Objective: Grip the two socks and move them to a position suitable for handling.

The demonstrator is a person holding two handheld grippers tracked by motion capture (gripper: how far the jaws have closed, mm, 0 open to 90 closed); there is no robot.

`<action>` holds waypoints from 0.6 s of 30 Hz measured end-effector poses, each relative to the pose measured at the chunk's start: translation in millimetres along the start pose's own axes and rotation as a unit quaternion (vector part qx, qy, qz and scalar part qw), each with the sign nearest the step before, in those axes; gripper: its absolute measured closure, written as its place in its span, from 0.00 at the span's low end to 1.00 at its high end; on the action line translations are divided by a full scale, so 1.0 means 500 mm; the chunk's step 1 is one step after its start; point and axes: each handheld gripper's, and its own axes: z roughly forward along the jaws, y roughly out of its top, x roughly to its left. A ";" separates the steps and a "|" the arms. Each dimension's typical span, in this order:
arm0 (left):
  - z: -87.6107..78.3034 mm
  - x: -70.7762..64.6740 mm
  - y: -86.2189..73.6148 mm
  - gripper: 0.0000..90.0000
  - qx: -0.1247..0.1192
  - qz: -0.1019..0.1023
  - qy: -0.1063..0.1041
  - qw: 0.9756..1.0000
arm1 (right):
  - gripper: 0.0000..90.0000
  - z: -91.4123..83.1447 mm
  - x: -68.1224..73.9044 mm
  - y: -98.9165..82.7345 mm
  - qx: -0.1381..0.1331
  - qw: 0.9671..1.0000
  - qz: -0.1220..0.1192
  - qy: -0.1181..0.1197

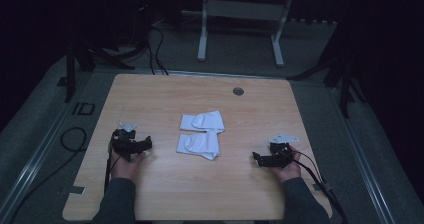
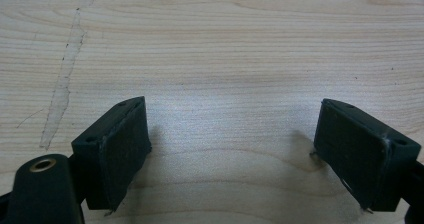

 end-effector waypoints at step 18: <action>0.000 0.000 0.000 0.16 -0.001 -0.001 0.000 1.000 | 0.15 0.001 -0.001 0.001 -0.001 0.999 -0.025 0.026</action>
